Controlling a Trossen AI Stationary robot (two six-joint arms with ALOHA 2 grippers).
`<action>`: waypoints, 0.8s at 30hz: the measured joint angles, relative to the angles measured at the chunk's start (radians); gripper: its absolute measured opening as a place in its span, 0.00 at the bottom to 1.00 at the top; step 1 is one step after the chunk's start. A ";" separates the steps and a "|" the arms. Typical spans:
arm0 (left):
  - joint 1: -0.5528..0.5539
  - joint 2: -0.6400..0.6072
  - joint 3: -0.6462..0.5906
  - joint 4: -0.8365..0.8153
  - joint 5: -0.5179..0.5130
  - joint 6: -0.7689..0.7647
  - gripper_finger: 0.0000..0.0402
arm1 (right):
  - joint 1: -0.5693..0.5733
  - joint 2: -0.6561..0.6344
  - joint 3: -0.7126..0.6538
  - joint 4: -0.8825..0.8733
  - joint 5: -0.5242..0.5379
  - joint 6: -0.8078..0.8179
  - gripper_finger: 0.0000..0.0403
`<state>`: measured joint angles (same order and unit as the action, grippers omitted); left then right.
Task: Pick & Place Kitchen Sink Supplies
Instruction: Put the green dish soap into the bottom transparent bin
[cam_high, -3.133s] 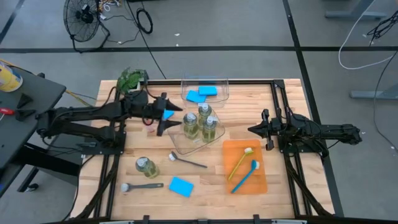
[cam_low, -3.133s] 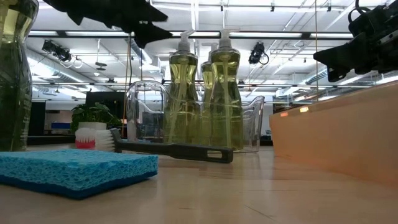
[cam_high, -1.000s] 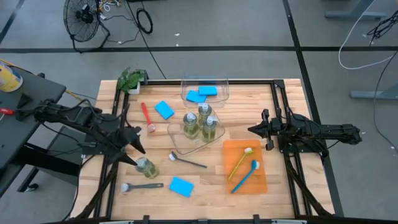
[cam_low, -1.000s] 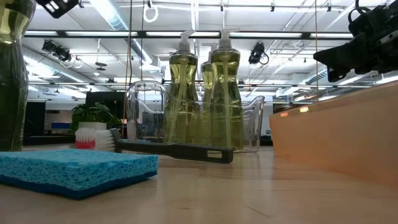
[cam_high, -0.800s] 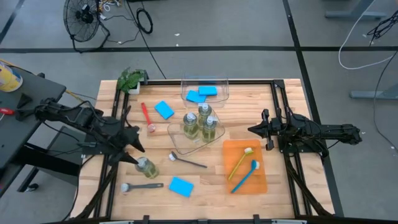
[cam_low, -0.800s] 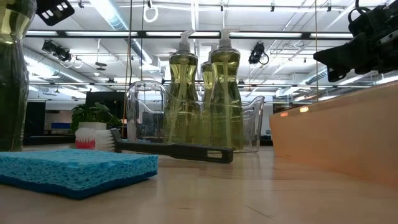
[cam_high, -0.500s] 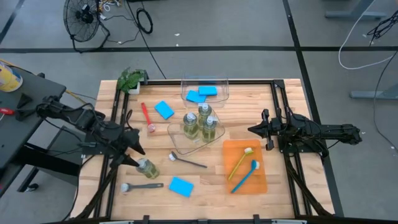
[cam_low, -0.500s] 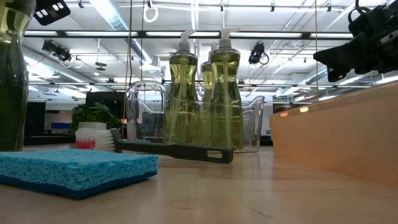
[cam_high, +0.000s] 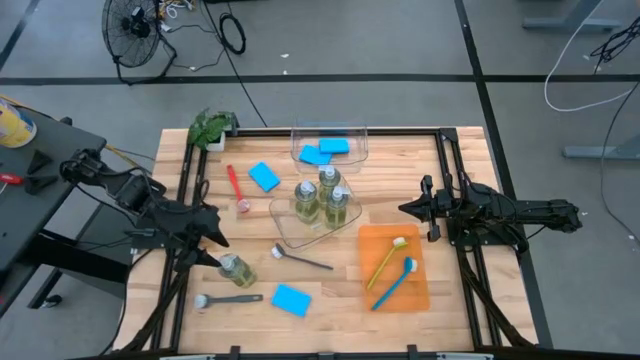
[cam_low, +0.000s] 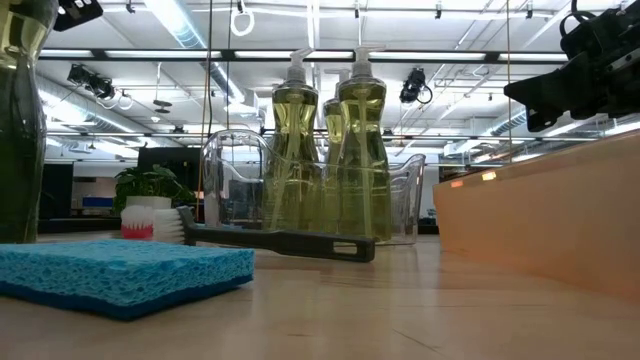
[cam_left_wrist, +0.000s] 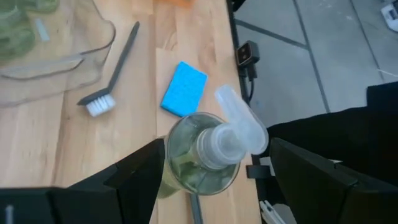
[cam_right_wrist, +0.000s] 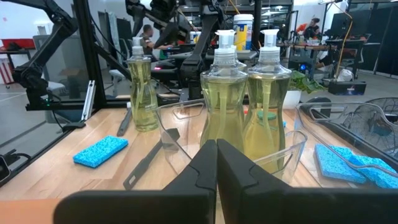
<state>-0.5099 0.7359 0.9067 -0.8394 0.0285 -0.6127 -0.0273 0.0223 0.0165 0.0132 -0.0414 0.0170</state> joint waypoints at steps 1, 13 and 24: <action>-0.006 0.009 0.003 -0.001 -0.007 -0.009 0.74 | 0.000 0.000 0.000 0.000 0.000 0.000 0.02; -0.078 0.070 0.013 -0.003 -0.102 -0.111 0.74 | 0.000 0.000 0.000 0.000 0.000 0.000 0.02; -0.126 0.104 0.013 0.013 -0.152 -0.188 0.74 | 0.000 0.000 0.000 0.000 0.000 0.000 0.02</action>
<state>-0.6362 0.8398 0.9199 -0.8265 -0.1231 -0.8011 -0.0273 0.0220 0.0166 0.0132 -0.0417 0.0170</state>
